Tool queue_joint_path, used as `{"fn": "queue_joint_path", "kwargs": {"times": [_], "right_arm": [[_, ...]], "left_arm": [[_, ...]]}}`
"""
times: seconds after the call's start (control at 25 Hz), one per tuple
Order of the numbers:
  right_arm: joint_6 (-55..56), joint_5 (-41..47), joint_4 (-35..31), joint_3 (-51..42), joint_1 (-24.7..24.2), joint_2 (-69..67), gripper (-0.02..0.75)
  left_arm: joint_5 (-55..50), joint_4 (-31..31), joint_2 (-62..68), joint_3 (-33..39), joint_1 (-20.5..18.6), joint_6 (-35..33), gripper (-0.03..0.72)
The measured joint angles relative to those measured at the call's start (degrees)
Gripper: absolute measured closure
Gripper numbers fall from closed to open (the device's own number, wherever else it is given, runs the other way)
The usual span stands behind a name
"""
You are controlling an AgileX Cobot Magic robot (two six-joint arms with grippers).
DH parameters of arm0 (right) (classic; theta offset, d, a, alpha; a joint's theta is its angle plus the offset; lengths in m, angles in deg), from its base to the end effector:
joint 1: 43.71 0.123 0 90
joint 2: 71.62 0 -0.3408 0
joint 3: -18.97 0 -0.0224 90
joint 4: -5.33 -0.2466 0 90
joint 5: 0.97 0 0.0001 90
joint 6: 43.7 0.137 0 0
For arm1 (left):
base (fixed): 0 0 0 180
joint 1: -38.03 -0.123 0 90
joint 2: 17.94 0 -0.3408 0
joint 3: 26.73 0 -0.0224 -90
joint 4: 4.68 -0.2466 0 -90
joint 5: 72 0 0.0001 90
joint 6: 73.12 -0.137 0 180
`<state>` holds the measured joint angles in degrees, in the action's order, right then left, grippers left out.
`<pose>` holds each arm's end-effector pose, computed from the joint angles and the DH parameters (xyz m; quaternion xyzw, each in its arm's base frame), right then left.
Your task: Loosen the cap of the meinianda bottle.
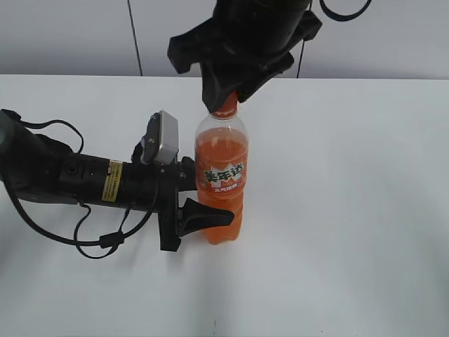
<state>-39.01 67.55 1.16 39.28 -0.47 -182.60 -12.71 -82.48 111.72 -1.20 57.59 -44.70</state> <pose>0.2978 0.2927 0.3330 -0.3179 0.9301 0.1059 0.1504 0.3321 -0.2401 0.1178 0.5533 0.6225 -0.3820 0.4006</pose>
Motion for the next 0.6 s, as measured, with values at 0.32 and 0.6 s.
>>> {"fn": "queue_joint_path", "kwargs": {"times": [0.32, 0.6], "right_arm": [[-17.49, 0.47, -0.34, 0.00, 0.00, 0.00, 0.470], [-46.57, 0.53, -0.46, 0.68, 0.00, -1.06, 0.470]], "left_arm": [[0.00, -0.11, 0.00, -0.06, 0.00, -0.06, 0.276], [0.00, -0.18, 0.00, -0.06, 0.00, -0.12, 0.276]]}}
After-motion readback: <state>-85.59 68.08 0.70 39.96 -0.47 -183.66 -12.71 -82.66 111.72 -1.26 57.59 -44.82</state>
